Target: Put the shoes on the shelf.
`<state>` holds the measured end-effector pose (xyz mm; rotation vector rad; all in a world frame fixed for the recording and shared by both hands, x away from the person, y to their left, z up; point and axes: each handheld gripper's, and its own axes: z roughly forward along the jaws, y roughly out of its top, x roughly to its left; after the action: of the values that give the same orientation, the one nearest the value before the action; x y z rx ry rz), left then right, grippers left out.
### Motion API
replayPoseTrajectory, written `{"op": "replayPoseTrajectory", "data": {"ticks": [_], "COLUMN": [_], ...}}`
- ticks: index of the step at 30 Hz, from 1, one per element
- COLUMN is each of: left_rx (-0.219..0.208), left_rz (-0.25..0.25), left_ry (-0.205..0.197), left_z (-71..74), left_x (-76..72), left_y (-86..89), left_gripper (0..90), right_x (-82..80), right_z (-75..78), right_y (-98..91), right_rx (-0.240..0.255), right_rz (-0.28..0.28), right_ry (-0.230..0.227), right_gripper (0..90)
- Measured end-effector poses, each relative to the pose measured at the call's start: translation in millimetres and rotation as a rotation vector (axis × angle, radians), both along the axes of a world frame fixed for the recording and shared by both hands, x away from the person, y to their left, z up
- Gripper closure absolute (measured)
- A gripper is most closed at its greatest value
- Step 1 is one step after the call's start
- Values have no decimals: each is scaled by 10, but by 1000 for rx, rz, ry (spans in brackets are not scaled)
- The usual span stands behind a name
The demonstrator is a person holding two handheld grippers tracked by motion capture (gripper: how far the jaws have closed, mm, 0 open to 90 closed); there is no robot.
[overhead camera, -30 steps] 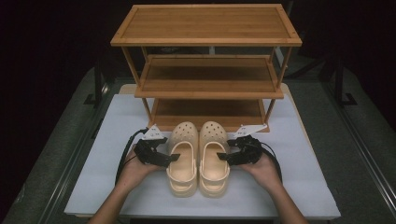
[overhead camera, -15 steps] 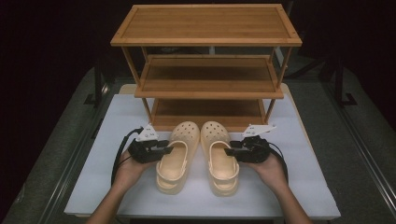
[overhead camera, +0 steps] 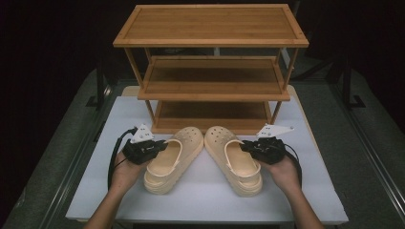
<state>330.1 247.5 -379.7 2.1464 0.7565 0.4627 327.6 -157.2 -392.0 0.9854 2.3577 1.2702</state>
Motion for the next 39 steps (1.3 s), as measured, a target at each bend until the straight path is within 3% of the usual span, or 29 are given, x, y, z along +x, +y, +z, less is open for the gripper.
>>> {"op": "replayPoseTrajectory", "data": {"ticks": [7,16,25,39], "left_rx": [-24,-57,-67,-61], "left_rz": [6,26,52,152], "left_ry": [-9,-28,-50,-89], "left_z": [77,195,221,17], "left_x": [-3,108,331,826], "left_y": [35,45,-108,-397], "left_gripper": [835,835,835,835], "right_x": [-18,62,312,801], "right_z": [74,134,178,110], "right_y": [-69,-123,-124,-10], "right_rx": [7,-2,-19,-44], "right_rz": [-11,-40,-92,-208], "right_ry": [-17,-32,-53,-97], "right_gripper": [836,838,838,838]}}
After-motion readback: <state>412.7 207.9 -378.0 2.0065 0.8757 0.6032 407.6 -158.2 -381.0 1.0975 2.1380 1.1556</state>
